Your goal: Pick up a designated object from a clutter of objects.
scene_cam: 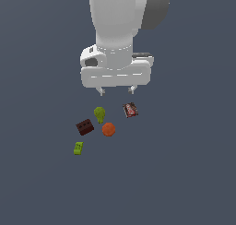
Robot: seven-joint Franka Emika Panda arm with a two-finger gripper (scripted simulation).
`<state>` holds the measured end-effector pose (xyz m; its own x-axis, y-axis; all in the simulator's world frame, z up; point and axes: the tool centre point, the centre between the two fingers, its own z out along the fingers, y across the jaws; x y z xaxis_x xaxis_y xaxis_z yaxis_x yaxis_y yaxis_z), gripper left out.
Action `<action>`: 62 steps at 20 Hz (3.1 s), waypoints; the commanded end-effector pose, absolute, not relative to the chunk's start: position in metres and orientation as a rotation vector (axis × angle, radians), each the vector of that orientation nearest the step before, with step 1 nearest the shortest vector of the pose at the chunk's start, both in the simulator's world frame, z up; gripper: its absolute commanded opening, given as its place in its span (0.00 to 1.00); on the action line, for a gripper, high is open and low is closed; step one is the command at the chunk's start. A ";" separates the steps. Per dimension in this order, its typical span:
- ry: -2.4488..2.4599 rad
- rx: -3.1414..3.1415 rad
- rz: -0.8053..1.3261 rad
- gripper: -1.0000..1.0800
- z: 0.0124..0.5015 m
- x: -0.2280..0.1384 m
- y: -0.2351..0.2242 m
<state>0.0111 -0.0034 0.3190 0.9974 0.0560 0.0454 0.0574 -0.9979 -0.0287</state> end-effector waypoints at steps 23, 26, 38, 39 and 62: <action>-0.813 -3.032 -0.016 0.96 0.140 0.012 -0.041; -0.883 -3.013 -0.010 0.96 0.124 0.008 -0.045; -0.989 -2.981 0.001 0.96 0.098 0.001 -0.049; -0.989 -2.981 0.001 0.96 0.098 0.001 -0.049; -0.995 -2.980 0.000 0.00 0.047 0.001 -0.050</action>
